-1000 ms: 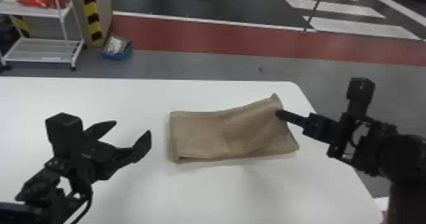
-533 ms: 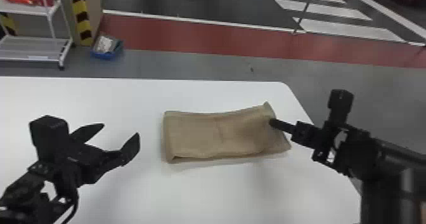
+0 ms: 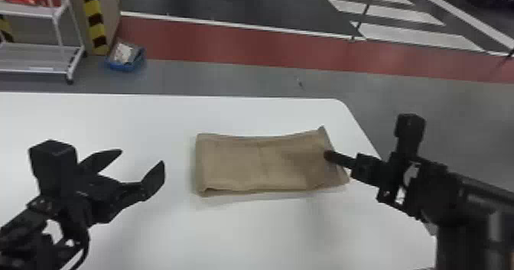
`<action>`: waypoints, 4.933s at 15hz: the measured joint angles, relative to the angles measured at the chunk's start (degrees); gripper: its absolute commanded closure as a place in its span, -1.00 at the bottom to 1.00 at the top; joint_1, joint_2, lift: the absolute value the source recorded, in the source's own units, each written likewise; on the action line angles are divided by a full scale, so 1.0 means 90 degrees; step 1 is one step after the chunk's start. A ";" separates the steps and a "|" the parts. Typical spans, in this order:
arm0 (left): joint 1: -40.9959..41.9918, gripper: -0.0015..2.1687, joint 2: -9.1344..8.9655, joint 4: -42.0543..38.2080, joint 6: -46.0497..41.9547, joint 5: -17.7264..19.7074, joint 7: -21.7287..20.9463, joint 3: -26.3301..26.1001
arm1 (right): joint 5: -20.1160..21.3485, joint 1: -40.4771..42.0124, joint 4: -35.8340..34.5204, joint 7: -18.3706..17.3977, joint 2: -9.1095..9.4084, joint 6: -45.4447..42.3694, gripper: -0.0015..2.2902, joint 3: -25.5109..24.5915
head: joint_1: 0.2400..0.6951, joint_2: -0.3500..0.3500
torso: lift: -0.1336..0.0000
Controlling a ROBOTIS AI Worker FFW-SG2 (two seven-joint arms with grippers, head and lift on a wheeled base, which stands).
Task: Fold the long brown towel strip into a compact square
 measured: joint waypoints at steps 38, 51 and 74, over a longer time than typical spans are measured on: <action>-0.0030 -0.34 -0.0081 0.0014 0.0121 0.0536 0.1015 -0.1175 | 0.0163 0.1600 -0.0001 0.0642 0.0508 -0.3273 -0.88 -0.1549 | 1.00 -1.00 | -0.85; -0.0388 -0.42 -0.0184 0.0569 0.0697 0.0860 0.1874 -0.2076 | 0.0121 0.1797 0.0044 0.0675 0.0575 -0.3905 -0.88 -0.1355 | 1.00 -1.00 | -0.85; 0.0472 0.77 0.0083 -0.0233 0.0541 0.0174 0.2009 -0.1208 | 0.0104 0.1620 0.0241 0.0598 0.0501 -0.4049 -0.88 -0.0947 | 1.00 -1.00 | -0.85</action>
